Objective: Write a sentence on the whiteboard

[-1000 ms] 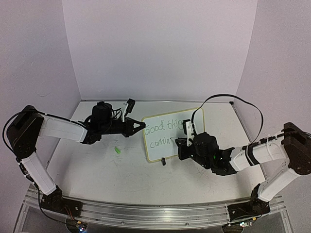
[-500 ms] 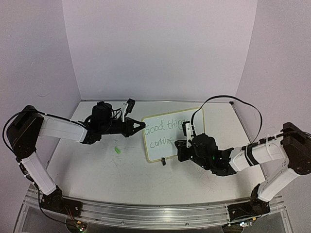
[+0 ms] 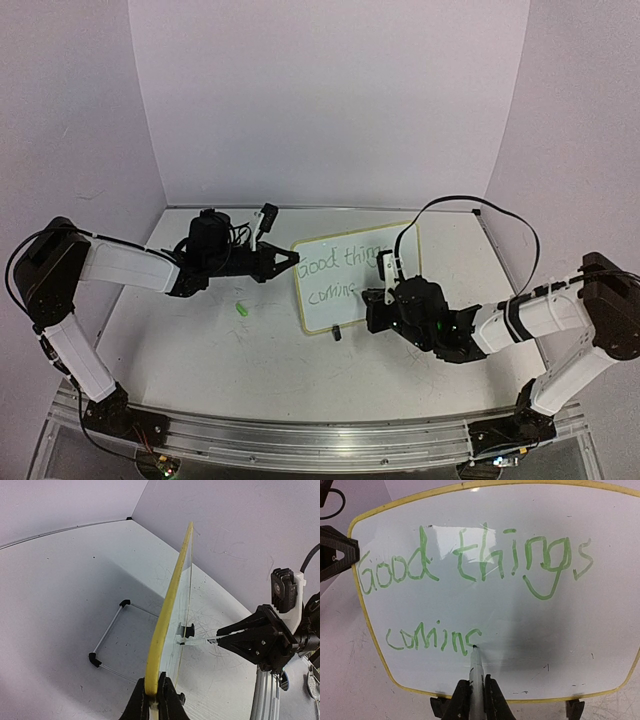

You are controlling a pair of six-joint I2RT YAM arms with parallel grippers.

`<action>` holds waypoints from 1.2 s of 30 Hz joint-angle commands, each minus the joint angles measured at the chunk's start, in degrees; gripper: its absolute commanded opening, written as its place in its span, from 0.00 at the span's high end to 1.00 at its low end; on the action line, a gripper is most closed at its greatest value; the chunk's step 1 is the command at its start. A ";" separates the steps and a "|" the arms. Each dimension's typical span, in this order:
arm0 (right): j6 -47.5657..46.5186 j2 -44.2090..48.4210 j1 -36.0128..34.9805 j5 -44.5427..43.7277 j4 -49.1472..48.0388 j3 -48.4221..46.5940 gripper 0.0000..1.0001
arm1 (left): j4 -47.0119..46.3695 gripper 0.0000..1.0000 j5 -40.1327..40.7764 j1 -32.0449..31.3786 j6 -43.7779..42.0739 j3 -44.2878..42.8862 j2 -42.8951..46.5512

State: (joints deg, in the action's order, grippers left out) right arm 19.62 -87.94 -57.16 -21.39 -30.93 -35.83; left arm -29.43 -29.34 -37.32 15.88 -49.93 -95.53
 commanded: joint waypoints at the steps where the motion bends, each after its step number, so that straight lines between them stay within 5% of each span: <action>1: -0.52 1.08 0.51 -4.47 0.56 -0.48 1.00 | 0.34 1.00 2.60 0.29 -3.84 -1.96 0.69; 36: 1.83 0.52 0.23 -1.91 3.94 -0.12 1.00 | 0.36 1.00 2.90 0.26 -4.28 -1.73 0.48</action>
State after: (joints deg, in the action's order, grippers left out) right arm 19.54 -87.85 -57.16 -23.17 -29.97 -37.24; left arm -29.40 -29.08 -37.30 15.86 -49.93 -95.53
